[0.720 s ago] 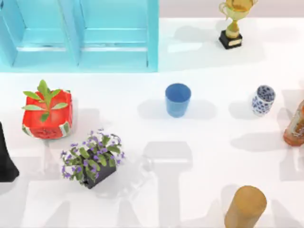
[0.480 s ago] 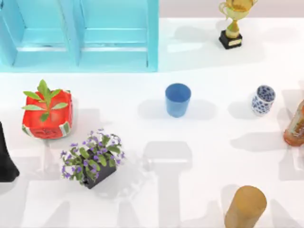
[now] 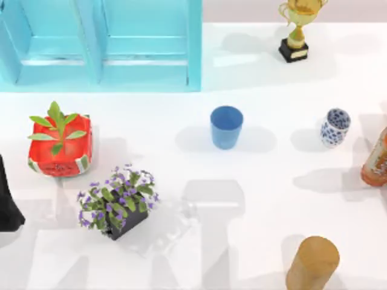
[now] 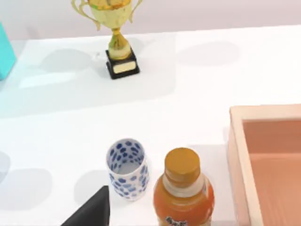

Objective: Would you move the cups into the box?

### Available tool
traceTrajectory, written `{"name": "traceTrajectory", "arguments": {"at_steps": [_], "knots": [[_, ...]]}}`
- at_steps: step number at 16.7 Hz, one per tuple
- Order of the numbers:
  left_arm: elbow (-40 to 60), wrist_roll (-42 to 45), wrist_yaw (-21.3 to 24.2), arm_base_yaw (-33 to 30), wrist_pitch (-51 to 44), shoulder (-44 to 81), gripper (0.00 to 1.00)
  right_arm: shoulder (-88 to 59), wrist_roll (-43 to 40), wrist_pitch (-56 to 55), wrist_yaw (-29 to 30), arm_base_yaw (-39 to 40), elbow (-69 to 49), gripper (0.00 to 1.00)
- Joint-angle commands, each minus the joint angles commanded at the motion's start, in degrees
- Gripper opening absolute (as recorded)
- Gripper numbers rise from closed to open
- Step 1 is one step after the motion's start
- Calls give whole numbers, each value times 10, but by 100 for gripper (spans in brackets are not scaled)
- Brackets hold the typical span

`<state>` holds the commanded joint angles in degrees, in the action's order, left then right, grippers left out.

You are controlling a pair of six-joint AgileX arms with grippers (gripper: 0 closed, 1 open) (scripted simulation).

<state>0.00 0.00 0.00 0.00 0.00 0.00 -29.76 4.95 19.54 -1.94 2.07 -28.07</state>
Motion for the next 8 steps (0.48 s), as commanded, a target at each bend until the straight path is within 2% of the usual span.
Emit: {"name": "traceTrajectory", "arguments": {"at_steps": [8], "knots": [[0,0,0,0,0,0,100,-441,34,286,-9,31,-414,100]]}}
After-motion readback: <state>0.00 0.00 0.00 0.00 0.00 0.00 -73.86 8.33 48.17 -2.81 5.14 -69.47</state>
